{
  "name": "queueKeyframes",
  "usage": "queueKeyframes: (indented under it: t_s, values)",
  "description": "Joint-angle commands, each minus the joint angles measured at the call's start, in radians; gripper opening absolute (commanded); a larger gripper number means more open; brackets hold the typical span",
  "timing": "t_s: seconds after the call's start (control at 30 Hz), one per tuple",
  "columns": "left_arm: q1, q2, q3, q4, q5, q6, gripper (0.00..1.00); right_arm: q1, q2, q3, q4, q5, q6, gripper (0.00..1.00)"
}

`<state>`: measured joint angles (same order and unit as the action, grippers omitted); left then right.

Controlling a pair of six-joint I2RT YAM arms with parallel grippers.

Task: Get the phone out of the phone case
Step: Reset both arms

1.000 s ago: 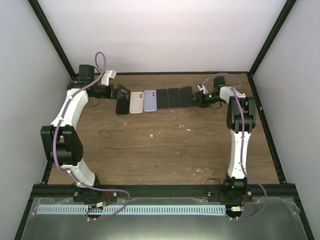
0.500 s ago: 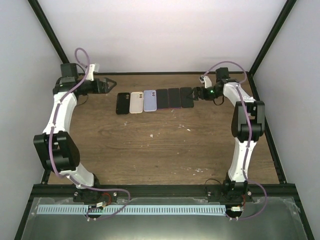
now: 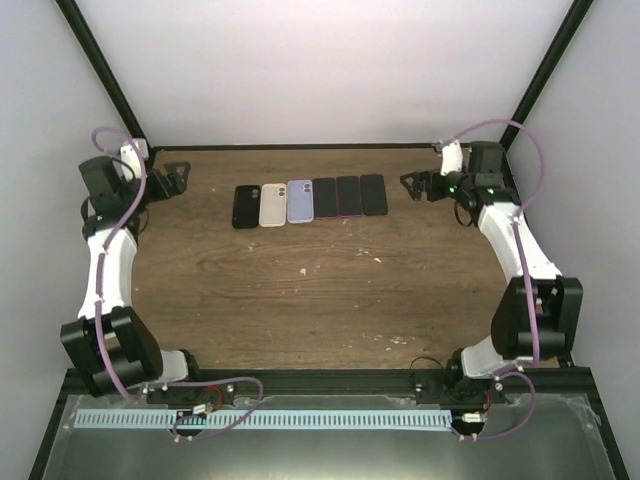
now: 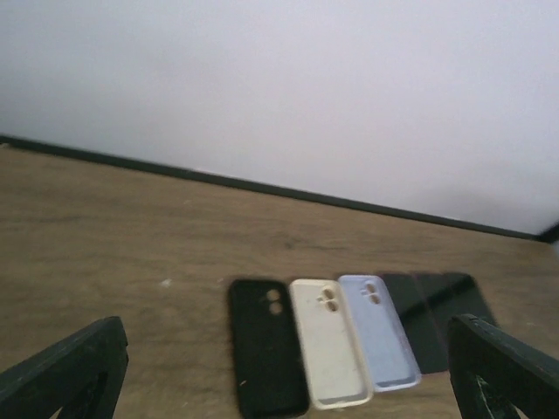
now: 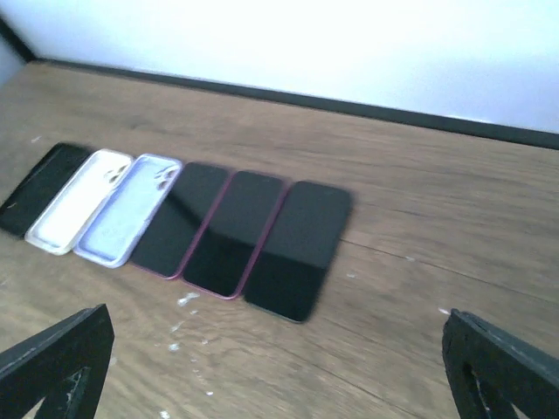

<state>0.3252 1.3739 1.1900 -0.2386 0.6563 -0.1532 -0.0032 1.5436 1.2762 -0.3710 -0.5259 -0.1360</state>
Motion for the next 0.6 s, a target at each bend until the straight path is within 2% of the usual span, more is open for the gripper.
queueKeyframes:
  t_s: [0.0, 0.13, 0.23, 0.33, 0.47, 0.57]
  values:
    - [-0.018, -0.105, -0.206, 0.219, -0.214, -0.025, 1.00, -0.065, -0.130, -0.181, 0.209, 0.167, 0.128, 1.00]
    - [-0.102, -0.172, -0.413, 0.360, -0.347, 0.129, 1.00, -0.092, -0.183, -0.338, 0.277, 0.208, 0.194, 1.00]
    - [-0.153, -0.193, -0.584, 0.545, -0.382, 0.177, 1.00, -0.092, -0.221, -0.483, 0.430, 0.269, 0.216, 1.00]
    - [-0.169, -0.196, -0.759, 0.851, -0.386, 0.186, 1.00, -0.090, -0.252, -0.611, 0.586, 0.293, 0.207, 1.00]
    - [-0.180, -0.115, -0.891, 1.102, -0.376, 0.152, 1.00, -0.090, -0.262, -0.734, 0.798, 0.381, 0.223, 1.00]
    - [-0.223, -0.036, -0.963, 1.289, -0.382, 0.179, 1.00, -0.088, -0.276, -0.837, 0.975, 0.363, 0.192, 1.00]
